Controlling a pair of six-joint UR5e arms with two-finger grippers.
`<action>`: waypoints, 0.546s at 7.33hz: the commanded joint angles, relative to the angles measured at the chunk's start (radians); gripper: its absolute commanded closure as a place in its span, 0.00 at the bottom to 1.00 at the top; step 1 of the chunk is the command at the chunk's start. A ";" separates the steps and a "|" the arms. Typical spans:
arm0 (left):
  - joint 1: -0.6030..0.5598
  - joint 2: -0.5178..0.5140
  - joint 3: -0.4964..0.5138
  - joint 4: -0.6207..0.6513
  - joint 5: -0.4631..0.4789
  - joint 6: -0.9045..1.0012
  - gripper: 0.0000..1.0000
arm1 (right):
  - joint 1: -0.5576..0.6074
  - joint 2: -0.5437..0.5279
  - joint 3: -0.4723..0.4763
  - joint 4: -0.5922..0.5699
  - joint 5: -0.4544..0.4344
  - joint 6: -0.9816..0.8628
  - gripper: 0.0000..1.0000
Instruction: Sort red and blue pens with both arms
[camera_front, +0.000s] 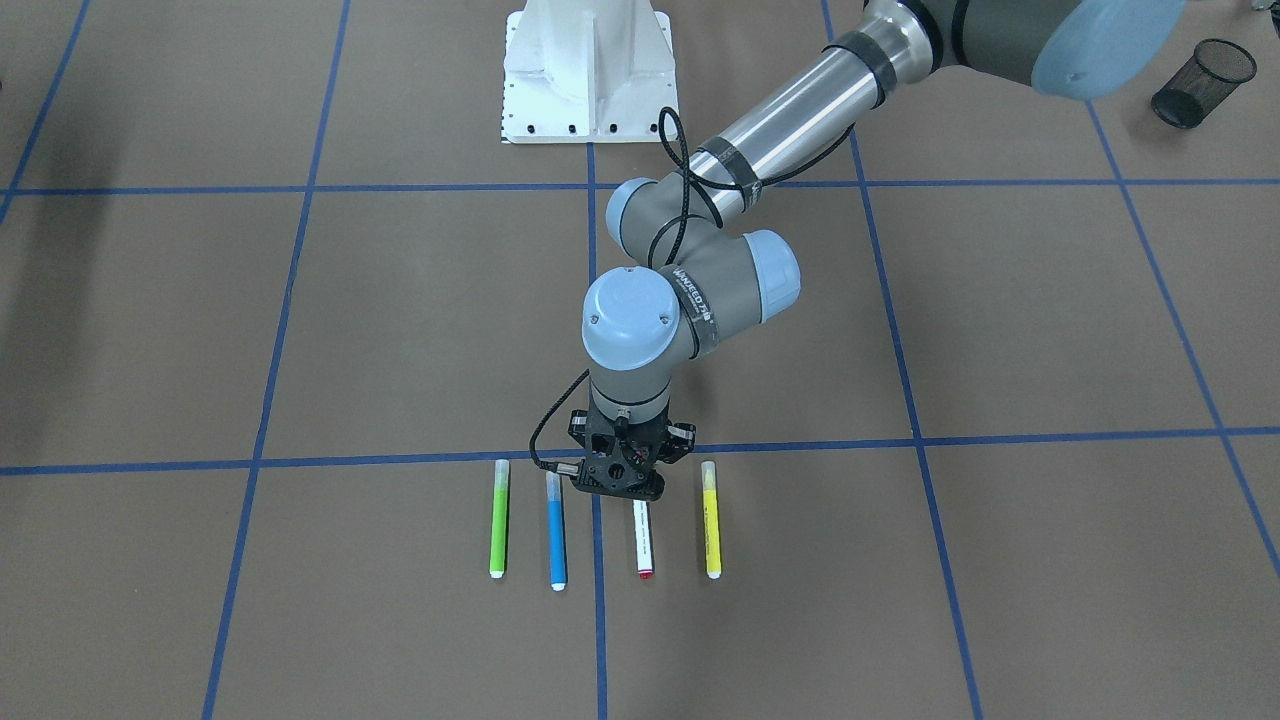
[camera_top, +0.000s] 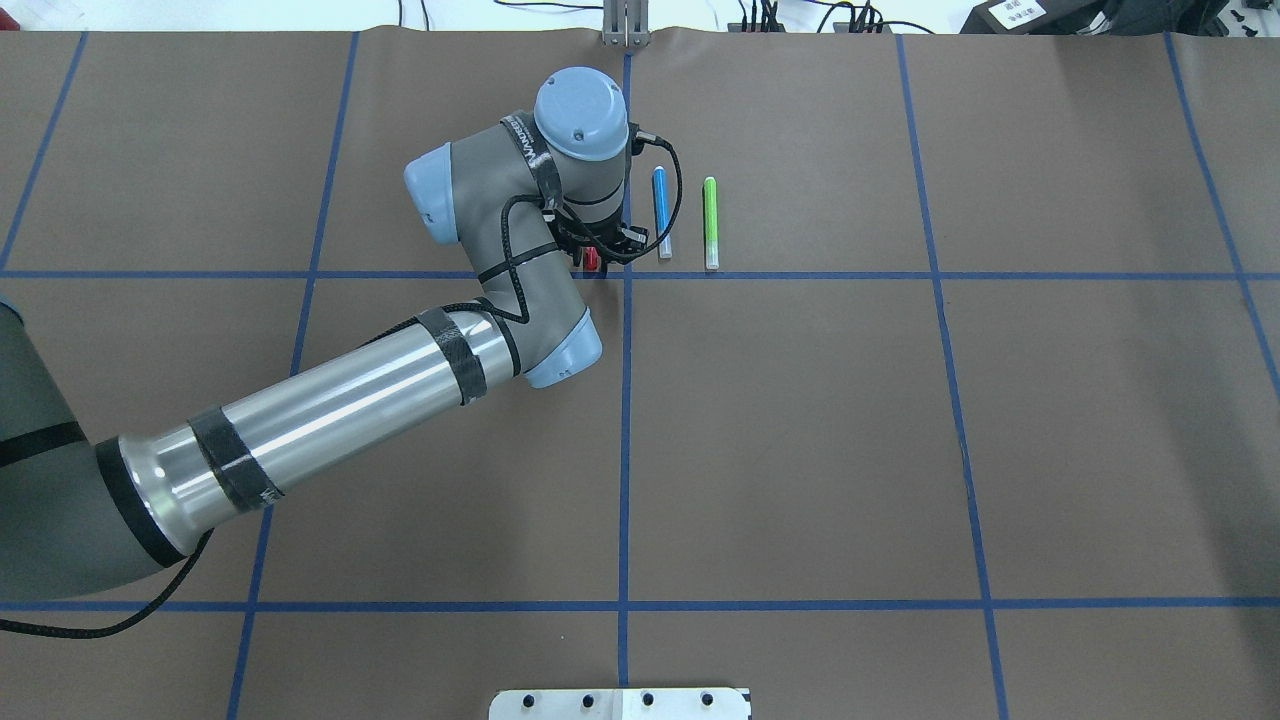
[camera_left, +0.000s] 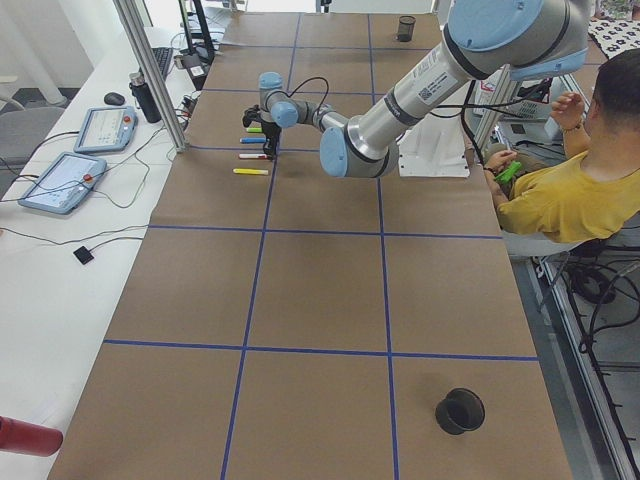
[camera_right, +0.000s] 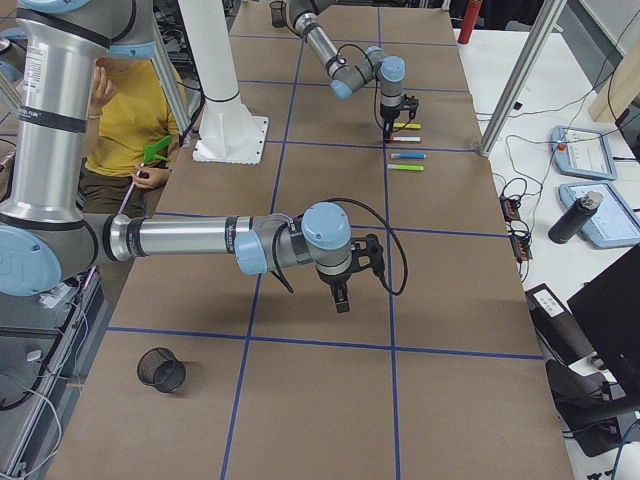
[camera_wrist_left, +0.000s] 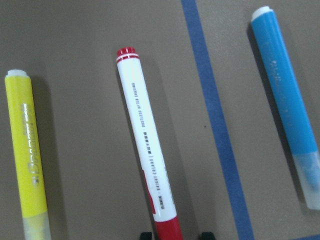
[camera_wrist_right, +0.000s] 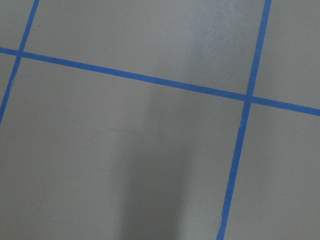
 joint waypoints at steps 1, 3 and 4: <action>0.000 0.000 -0.001 0.001 0.000 0.000 0.70 | 0.000 0.000 0.000 0.000 0.000 0.000 0.00; -0.002 0.000 -0.006 -0.001 0.000 0.000 1.00 | 0.000 0.000 0.000 0.000 0.002 0.000 0.00; -0.003 0.002 -0.007 0.001 0.002 0.000 1.00 | 0.000 0.000 0.000 0.000 0.002 0.000 0.00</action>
